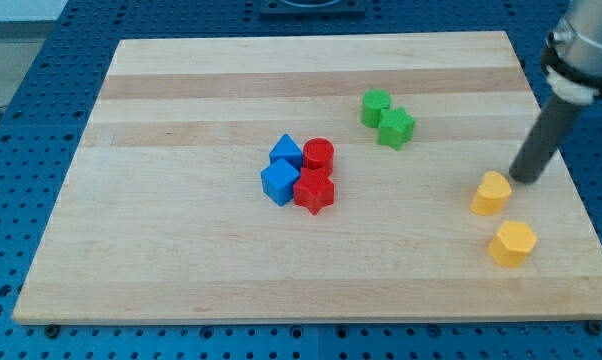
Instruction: Push the yellow blocks towards the bottom right of the board
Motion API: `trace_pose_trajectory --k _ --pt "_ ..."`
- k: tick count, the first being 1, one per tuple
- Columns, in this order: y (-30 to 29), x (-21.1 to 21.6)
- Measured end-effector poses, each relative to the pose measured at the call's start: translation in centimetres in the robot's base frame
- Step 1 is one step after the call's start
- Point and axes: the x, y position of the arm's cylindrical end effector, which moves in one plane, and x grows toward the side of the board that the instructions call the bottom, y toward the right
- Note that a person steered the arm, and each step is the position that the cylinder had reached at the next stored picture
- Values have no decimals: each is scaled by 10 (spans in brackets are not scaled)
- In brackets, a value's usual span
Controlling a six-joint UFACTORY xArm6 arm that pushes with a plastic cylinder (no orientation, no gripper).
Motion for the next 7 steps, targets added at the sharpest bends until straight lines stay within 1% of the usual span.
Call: trace_pose_trajectory --k 1,2,3,4,5,6,7 --pt "0 -15" --pt "-43 -34" --pt "-68 -33" --pt "-67 -33" --pt "-28 -13" --pt "-15 -6" --pt "-15 23"
